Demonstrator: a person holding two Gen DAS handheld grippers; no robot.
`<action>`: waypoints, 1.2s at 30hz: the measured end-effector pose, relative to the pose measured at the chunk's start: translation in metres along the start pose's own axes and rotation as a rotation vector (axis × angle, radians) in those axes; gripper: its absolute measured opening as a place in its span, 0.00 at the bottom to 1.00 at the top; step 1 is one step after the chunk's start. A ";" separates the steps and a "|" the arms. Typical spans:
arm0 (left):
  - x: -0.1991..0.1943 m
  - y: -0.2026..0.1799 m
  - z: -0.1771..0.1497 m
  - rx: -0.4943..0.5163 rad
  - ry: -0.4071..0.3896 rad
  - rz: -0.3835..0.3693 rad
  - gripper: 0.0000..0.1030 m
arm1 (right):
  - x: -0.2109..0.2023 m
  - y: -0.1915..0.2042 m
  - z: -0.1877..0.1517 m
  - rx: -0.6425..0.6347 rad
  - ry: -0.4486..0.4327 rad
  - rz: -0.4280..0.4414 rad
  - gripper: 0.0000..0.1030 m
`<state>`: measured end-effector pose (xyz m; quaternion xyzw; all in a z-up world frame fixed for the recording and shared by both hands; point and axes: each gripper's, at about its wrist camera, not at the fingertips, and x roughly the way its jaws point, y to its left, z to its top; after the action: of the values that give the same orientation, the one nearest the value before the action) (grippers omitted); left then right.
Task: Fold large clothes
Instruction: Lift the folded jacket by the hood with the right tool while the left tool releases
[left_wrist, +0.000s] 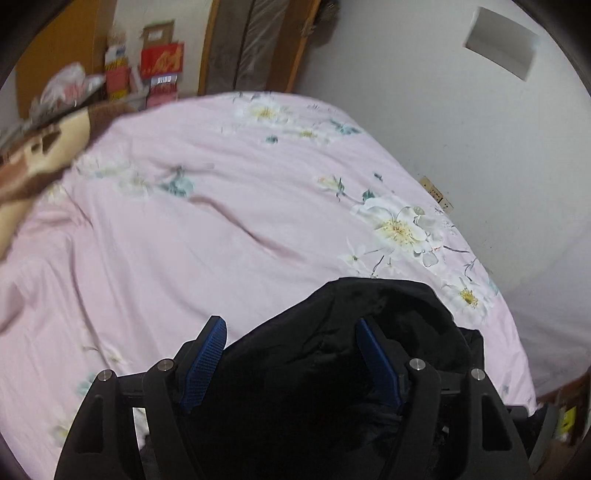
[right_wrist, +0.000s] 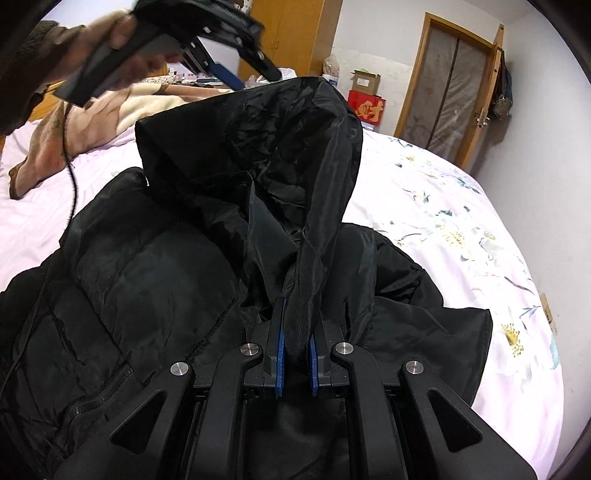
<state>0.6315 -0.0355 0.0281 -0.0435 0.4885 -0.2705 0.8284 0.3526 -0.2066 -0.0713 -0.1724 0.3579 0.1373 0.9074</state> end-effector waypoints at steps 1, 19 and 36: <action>0.002 0.001 -0.001 -0.019 -0.005 -0.036 0.70 | 0.000 -0.001 0.000 0.006 0.000 0.004 0.10; -0.102 -0.028 -0.065 0.095 -0.218 -0.102 0.03 | -0.011 -0.021 0.013 0.212 0.012 0.032 0.18; -0.146 -0.016 -0.192 0.078 -0.351 -0.165 0.03 | -0.050 0.013 0.020 0.530 -0.033 0.229 0.23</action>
<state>0.4102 0.0593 0.0492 -0.0977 0.3205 -0.3446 0.8769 0.3240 -0.1927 -0.0259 0.1146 0.3837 0.1433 0.9050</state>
